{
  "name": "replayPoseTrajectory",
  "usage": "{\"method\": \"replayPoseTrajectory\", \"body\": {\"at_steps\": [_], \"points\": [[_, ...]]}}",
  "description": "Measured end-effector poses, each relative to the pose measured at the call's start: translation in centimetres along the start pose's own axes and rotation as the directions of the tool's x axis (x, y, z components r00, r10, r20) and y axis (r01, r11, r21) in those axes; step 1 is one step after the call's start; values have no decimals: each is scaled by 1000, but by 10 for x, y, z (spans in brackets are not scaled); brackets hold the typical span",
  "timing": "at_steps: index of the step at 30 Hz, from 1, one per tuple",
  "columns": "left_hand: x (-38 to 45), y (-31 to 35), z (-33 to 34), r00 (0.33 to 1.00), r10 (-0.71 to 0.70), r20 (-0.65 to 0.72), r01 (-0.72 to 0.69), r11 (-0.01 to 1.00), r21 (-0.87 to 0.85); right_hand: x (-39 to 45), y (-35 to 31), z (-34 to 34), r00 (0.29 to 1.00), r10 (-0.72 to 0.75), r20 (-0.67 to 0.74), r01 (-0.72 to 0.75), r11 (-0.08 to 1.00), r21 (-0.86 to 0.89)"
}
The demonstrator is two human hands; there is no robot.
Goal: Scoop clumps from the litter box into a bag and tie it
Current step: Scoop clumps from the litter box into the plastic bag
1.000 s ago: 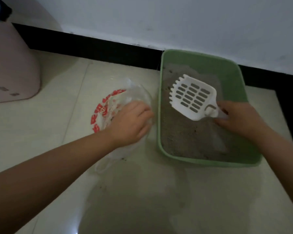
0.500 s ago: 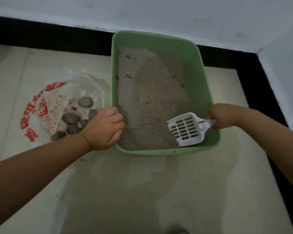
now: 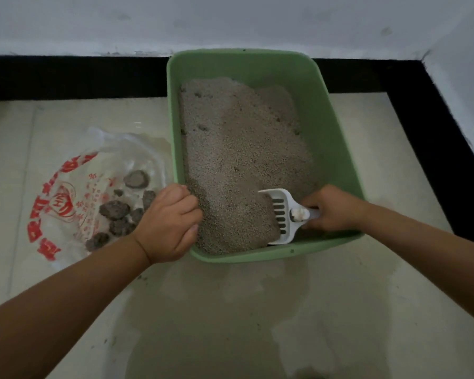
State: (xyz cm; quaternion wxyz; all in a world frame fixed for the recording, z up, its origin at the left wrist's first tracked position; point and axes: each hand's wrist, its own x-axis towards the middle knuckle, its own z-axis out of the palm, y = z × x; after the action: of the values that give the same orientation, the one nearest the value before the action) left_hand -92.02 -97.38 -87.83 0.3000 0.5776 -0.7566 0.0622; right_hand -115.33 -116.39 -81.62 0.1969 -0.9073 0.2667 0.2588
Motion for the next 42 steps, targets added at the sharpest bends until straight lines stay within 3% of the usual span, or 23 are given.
{"method": "replayPoseTrajectory", "body": {"at_steps": [9,14,19,24,32,37,42], "points": [[1,2,0,1000,-12,-9,12,1000,23,7,-12,17,995,2,-101,14,986,164],[1,4,-1,1000,-26,-14,26,999,27,21,-40,24,997,17,-73,-9,994,107],[1,5,0,1000,-31,-3,31,999,-11,24,-46,25,996,37,-78,-15,966,257],[-4,6,-1,999,-49,-7,50,997,58,23,-47,27,984,22,-177,49,920,388],[-5,6,-2,1000,-15,-24,19,990,143,18,-34,20,956,144,-254,37,804,593],[-5,5,-1,999,16,-42,-9,986,164,9,-21,14,892,318,-322,18,687,727],[-5,6,-1,999,7,-36,-2,988,154,2,-26,9,913,266,-310,21,727,686]]}}
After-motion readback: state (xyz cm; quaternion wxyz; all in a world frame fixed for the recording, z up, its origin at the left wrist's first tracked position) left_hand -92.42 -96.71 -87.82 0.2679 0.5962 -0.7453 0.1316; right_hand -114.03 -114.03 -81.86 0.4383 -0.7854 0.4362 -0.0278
